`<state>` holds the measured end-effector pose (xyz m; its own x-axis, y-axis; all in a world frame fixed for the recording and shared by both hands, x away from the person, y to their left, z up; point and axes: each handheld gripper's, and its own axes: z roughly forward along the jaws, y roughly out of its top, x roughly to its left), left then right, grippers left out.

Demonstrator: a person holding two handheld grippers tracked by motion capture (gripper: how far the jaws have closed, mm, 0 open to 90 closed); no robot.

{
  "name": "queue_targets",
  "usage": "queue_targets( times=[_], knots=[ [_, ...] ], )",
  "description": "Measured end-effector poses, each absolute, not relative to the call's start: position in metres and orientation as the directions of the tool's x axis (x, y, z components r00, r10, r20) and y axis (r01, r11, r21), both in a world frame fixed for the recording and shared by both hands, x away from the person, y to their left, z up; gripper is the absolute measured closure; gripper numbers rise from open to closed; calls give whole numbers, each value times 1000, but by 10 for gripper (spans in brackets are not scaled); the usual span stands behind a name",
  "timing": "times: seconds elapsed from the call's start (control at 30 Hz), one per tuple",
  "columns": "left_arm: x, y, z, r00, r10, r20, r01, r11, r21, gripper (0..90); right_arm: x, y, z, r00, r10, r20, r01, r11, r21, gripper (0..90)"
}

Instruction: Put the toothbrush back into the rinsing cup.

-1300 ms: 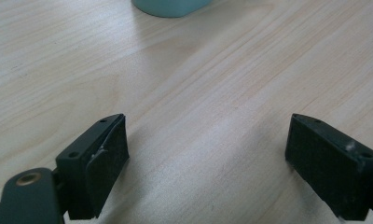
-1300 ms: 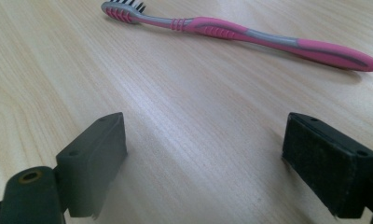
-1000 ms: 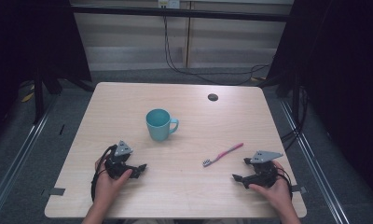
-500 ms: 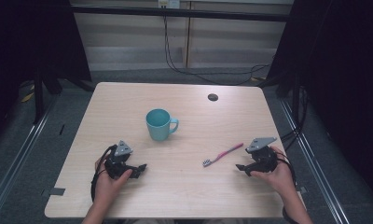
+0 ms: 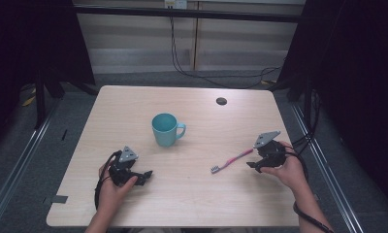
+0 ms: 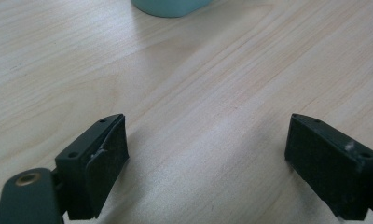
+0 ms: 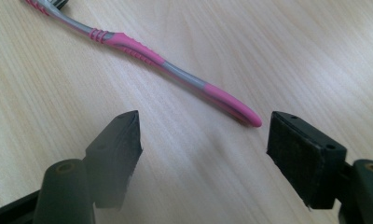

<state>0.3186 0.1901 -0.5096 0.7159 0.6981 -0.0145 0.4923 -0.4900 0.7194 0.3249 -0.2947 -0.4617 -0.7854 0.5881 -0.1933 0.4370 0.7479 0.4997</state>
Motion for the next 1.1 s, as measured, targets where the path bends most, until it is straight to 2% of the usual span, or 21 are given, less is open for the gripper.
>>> queue_targets(
  times=[0.1,0.43,0.53,0.87,0.97,1.1],
  knots=[
    [319,190,-510,716,698,-14,492,-490,719,129,331,-292,-459,-800,563,-208,419,772,479,319],
    [319,190,-510,717,697,-17,493,-489,719,129,344,-283,-461,-827,519,-213,395,809,436,358],
    [319,190,-510,716,698,-15,493,-490,719,129,351,-280,-464,-849,492,-191,388,827,406,396],
    [319,190,-509,716,697,-17,494,-490,718,129,364,-275,-466,-870,459,-181,378,855,355,390],
    [319,190,-509,716,698,-17,494,-490,719,129,368,-273,-468,-898,404,-171,336,884,325,396],
    [319,190,-509,716,697,-17,494,-490,719,129,370,-270,-469,-908,387,-161,327,894,308,401]
  ],
)
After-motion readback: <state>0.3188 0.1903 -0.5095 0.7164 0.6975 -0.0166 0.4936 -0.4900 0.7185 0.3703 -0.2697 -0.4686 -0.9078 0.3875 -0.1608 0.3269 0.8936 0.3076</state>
